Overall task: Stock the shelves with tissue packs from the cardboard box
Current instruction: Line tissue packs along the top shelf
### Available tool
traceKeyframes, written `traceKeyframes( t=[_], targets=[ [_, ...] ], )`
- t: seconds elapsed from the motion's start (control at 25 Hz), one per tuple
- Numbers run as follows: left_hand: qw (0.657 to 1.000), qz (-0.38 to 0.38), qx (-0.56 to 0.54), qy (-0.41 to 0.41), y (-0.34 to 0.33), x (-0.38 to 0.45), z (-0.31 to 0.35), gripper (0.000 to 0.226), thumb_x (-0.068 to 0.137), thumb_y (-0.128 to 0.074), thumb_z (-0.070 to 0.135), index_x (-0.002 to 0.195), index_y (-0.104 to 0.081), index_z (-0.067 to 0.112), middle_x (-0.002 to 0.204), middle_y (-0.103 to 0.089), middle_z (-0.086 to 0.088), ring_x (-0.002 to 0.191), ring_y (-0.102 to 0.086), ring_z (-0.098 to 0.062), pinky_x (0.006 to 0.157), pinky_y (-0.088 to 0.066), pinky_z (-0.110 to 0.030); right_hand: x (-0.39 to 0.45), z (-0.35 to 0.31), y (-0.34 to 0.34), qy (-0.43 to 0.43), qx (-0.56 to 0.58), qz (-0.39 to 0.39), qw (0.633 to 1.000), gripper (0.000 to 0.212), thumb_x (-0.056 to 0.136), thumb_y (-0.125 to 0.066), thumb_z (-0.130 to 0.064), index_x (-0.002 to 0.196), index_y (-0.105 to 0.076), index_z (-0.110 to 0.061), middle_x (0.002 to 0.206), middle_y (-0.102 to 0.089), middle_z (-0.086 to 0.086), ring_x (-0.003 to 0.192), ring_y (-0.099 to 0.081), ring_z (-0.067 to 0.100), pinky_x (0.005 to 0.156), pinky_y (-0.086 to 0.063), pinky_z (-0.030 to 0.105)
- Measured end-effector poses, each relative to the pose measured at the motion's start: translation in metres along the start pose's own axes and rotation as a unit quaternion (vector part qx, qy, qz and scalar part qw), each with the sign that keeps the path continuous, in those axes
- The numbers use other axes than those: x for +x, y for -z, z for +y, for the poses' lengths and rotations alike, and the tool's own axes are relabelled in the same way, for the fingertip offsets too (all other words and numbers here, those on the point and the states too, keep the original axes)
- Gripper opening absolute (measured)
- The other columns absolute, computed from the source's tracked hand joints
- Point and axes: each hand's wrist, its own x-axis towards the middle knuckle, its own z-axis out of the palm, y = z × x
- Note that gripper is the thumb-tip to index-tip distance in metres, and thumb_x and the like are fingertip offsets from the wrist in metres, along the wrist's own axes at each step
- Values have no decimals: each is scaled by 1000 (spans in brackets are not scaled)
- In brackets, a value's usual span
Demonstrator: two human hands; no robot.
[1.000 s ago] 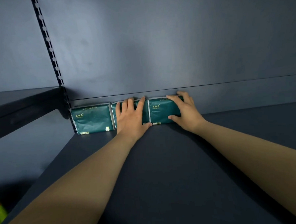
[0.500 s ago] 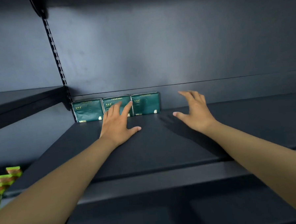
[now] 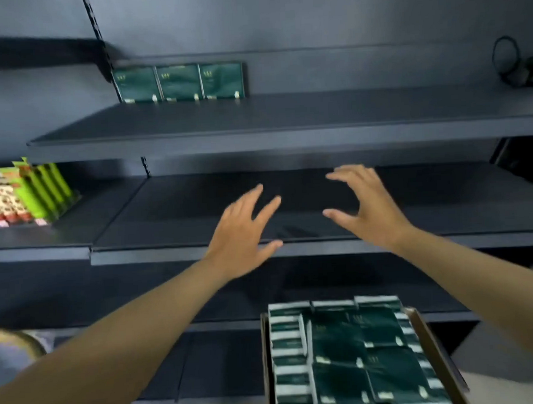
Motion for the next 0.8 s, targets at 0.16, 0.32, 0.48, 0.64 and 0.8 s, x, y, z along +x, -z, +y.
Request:
traceKeyframes(
  t=[0.16,0.32,0.48,0.64,0.8],
  targets=[
    [971,-221,-42,86,-78,-67,40,78,92,-45,57,152,-5,28,159,1,-8,145,-7,-26,115,-14,-38,-69,29,-42,-81,48,-116,989,66,82,-70,-33,138,-37,-25,141,-36,-5,133,-24,11,103,-9,8],
    [922,-350,-61,152,-150,-124,62,78,93,-42,58,152,1,29,159,10,-7,146,1,-24,116,-10,-39,-126,59,-92,-197,100,-304,927,79,80,-72,-38,143,-26,-31,146,-27,-6,137,-18,12,107,-23,29],
    [899,-413,-55,137,-192,-160,73,75,94,-38,58,152,-1,28,159,12,-7,146,3,-23,117,-4,-42,-157,78,-129,-245,49,-426,869,85,76,-75,-36,144,-24,-28,149,-27,-1,138,-22,18,106,-28,32],
    [891,-439,-26,114,-209,-177,76,72,95,-32,58,151,2,27,158,15,-7,146,8,-23,116,-2,-45,-164,87,-145,-248,40,-466,848,85,72,-78,-35,141,-30,-24,140,-39,0,125,-41,19,98,-37,29],
    [897,-427,-21,116,-209,-179,78,73,95,-32,57,151,4,26,158,13,-7,146,8,-23,117,-4,-45,-164,87,-147,-268,45,-461,844,88,66,-81,-33,140,-33,-26,137,-42,-2,122,-45,19,99,-41,33]
  ],
)
